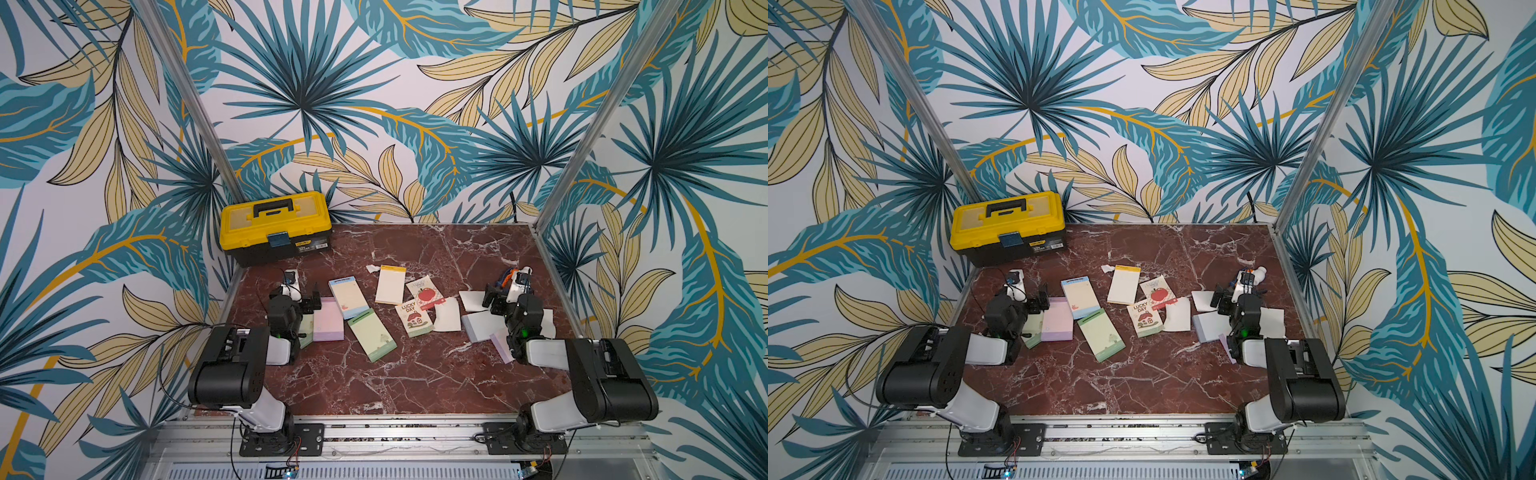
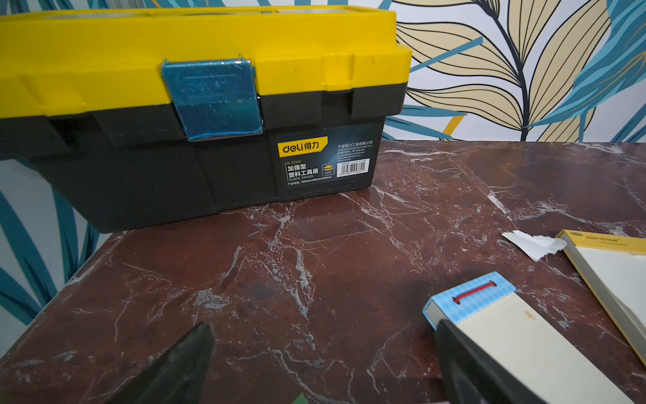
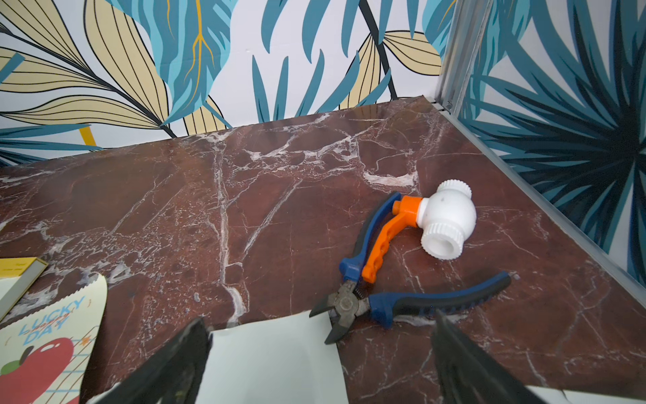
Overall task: Tear off pages from different memo pads
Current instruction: Reset both arms
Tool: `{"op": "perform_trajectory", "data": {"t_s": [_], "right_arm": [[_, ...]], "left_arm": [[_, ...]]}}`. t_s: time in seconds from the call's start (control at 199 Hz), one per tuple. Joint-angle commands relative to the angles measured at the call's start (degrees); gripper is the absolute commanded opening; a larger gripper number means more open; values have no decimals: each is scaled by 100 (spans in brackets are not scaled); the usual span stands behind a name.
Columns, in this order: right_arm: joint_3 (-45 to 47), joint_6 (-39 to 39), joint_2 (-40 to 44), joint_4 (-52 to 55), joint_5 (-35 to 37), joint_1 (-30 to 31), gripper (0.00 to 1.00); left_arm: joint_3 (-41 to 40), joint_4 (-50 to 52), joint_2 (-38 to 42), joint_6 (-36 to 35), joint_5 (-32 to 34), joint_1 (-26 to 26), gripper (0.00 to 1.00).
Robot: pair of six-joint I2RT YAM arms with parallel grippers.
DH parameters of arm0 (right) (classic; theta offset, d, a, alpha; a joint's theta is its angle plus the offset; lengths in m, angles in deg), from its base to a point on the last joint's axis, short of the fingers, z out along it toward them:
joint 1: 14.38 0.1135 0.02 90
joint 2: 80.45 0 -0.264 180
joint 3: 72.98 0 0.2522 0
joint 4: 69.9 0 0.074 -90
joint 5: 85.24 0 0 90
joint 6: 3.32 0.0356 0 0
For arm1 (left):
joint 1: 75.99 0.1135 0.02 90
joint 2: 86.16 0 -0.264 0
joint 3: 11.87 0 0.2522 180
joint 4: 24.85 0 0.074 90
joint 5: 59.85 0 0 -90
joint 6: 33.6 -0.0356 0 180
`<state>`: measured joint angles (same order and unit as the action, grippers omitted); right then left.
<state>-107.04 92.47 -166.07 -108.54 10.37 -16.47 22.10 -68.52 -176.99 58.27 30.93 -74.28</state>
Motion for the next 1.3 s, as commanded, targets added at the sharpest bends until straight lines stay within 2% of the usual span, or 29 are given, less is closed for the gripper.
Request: {"op": "perform_trajectory", "data": {"t_s": [0.0, 0.09, 0.211, 0.336, 1.295], "right_arm": [[-78, -90, 11, 28, 99, 46, 100], [-90, -96, 12, 65, 86, 60, 99], [-122, -130, 2, 110, 64, 68, 99], [-281, -304, -34, 365, -292, 87, 100], [-317, -345, -34, 433, -269, 121, 99]], "left_arm": [[97, 165, 107, -10, 60, 61, 100], [76, 100, 100, 20, 216, 21, 100], [-68, -195, 83, 189, 933, -16, 100], [-51, -155, 89, 183, 898, -12, 100], [36, 19, 91, 70, 608, -14, 100]]}}
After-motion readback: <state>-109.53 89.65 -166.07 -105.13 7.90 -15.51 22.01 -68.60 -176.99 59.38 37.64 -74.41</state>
